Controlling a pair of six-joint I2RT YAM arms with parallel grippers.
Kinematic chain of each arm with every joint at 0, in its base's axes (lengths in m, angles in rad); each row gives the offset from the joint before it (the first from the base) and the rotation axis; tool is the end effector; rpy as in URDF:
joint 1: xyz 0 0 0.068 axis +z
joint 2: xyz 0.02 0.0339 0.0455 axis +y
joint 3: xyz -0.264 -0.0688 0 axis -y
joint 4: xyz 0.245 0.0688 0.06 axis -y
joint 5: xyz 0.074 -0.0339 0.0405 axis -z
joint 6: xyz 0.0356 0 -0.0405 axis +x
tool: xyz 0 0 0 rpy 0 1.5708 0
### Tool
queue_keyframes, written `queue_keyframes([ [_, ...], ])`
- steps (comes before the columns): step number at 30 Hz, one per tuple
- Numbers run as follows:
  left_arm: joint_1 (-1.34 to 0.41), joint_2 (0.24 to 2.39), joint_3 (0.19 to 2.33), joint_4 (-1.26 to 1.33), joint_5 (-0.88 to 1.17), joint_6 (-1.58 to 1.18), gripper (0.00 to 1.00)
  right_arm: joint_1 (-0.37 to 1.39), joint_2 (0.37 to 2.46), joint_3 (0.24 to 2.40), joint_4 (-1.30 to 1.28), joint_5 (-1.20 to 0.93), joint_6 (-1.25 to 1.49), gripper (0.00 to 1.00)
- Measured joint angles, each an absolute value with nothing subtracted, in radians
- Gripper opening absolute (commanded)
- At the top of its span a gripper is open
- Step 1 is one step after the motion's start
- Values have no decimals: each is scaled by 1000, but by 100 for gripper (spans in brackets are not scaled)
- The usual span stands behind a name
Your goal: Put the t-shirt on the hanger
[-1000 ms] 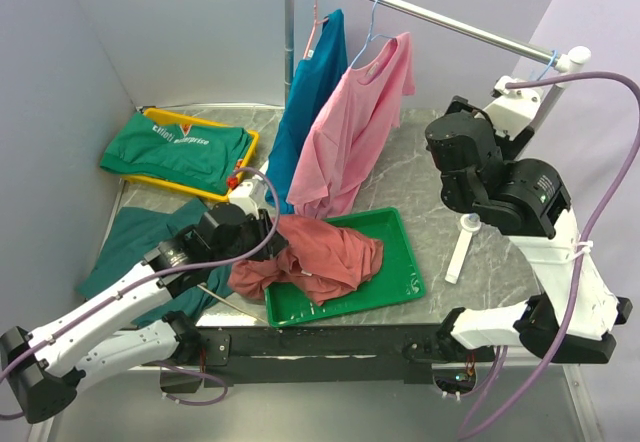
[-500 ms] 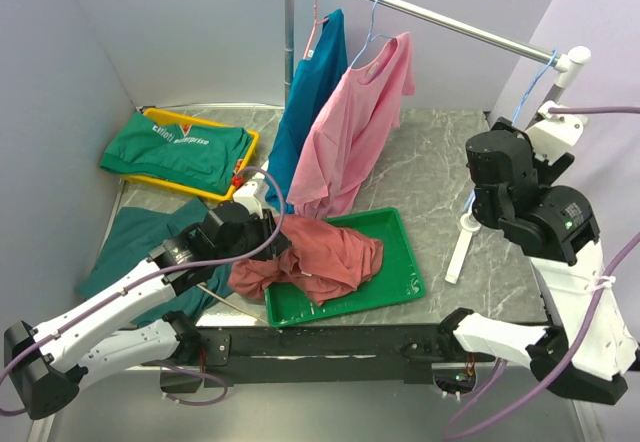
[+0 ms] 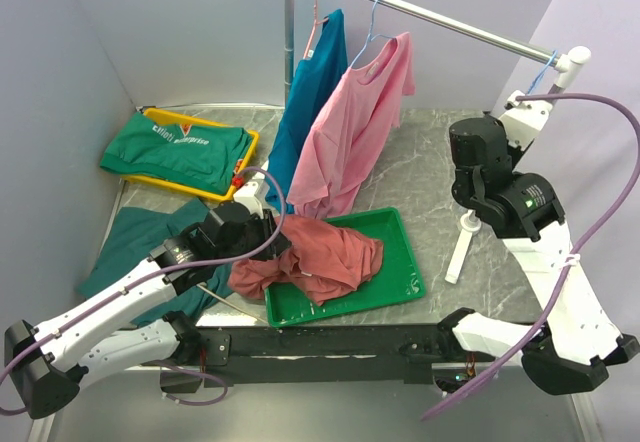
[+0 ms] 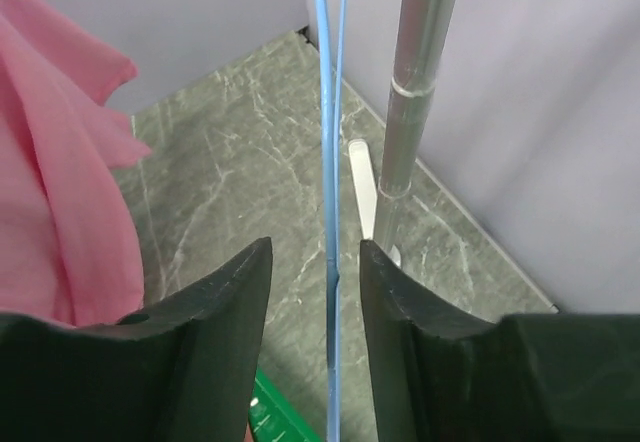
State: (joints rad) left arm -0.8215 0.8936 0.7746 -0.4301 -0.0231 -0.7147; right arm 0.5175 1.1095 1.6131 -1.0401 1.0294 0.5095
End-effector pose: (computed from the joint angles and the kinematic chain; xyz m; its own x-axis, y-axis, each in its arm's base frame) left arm 0.1358 -0.1447 0.2925 -0.7394 -0.1671 -0.6522 0.3097 0.7757 -0.5499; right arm 0.1607 0.0563 0.4735 -0.1999 0.1754 -0.9640 0.5529 0.8324 0.0368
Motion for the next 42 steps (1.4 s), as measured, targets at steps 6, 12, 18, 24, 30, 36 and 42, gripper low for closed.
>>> queue_keyframes([
  [6,-822,892,775,-431,-24,-714,24,496,1118,1600,-1015,1031,495,6],
  [12,-821,892,775,-431,-24,-714,24,493,1171,1649,-1018,1039,477,0],
  [18,-821,892,775,-430,-26,-715,24,501,1194,1726,-1017,1038,442,0],
  [24,-818,894,775,-430,-34,-715,23,563,1195,1780,-986,1025,370,0],
  [30,-817,895,775,-431,-51,-716,21,642,1225,1825,-964,1012,327,0],
  [36,-803,897,775,-437,-71,-716,17,702,1185,1794,-960,847,341,0],
  [42,-780,911,775,-445,-94,-717,13,723,1049,1649,-969,647,401,0],
])
